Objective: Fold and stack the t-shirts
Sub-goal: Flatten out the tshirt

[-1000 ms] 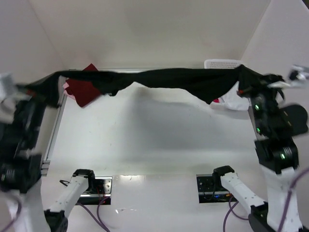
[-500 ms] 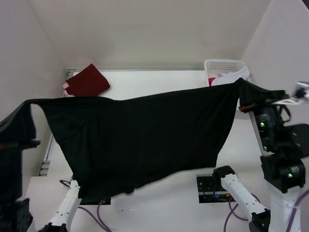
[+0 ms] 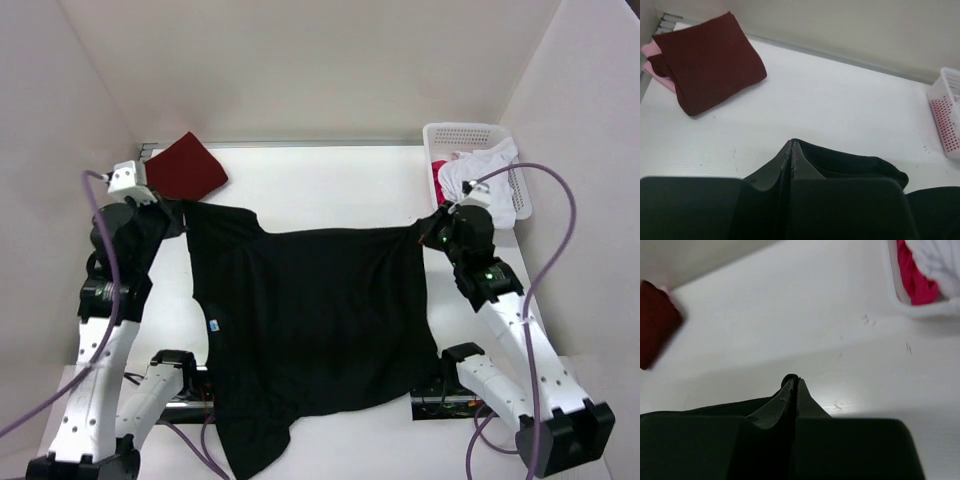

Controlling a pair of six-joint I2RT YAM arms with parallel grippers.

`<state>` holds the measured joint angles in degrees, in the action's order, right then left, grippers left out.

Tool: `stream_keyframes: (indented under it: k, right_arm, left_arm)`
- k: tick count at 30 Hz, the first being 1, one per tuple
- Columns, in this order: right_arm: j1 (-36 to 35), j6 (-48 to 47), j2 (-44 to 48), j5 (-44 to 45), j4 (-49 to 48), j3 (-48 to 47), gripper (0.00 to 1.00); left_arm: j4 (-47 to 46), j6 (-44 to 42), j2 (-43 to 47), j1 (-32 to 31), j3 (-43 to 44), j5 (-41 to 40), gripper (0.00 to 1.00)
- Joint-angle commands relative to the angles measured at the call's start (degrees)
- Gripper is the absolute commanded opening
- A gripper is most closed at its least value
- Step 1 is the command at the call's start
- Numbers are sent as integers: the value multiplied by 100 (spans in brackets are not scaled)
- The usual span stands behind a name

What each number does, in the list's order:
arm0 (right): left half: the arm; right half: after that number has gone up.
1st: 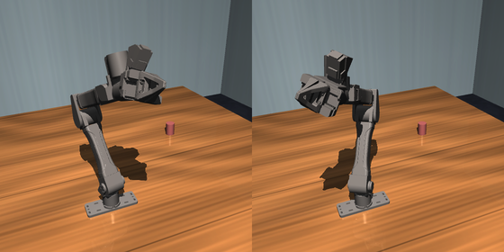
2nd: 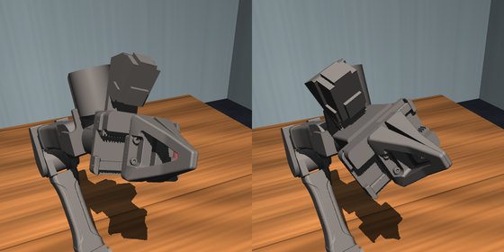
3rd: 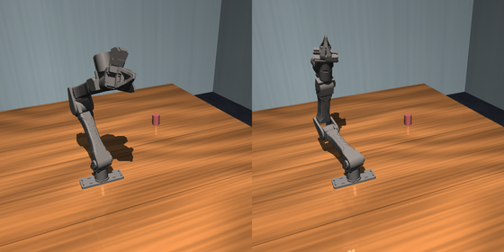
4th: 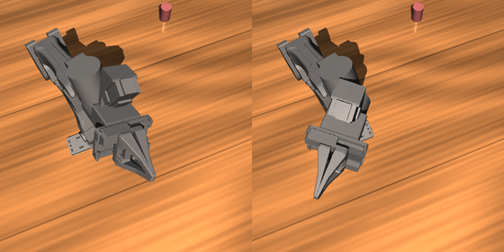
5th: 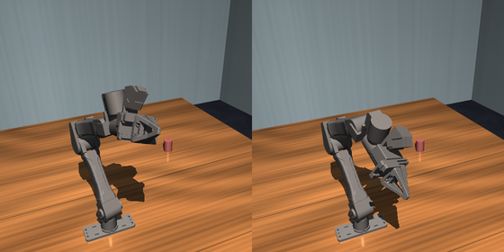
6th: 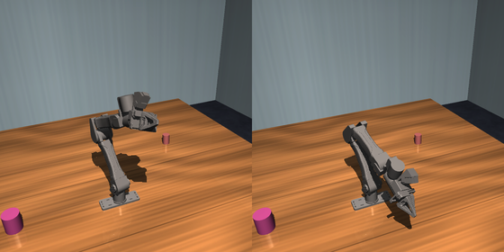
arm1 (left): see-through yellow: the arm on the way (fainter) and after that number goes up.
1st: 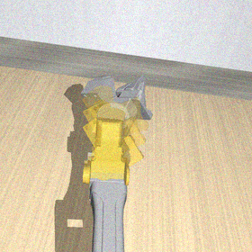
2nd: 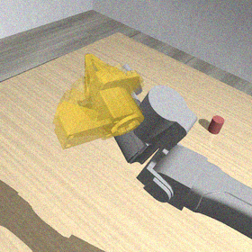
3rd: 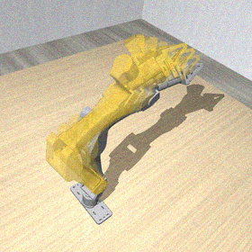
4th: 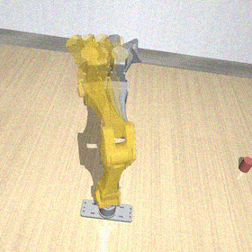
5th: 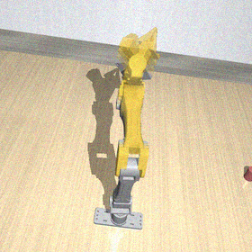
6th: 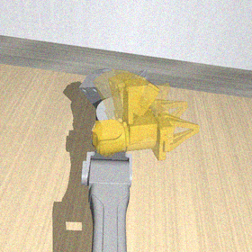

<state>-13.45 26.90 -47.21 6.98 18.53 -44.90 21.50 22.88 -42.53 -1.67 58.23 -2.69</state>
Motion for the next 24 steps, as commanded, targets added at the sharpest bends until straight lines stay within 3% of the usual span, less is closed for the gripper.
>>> stream_keyframes:
  k: [1,5,17,24]
  right_arm:
    - [-52,208,-293,528,-807,161,0]
    - [-52,342,-806,611,-746,-115,0]
    - [-52,288,-2453,904,-1881,-487,0]
    - [53,412,-4021,1281,-2091,-1516,0]
  left_arm:
    - [-1180,163,-317,9,-414,-169,2]
    - [-1341,234,-1010,9,-327,-401,0]
    - [-1957,-3,-3779,9,802,-162,0]
    - [-2018,-126,-5219,9,1952,-223,0]
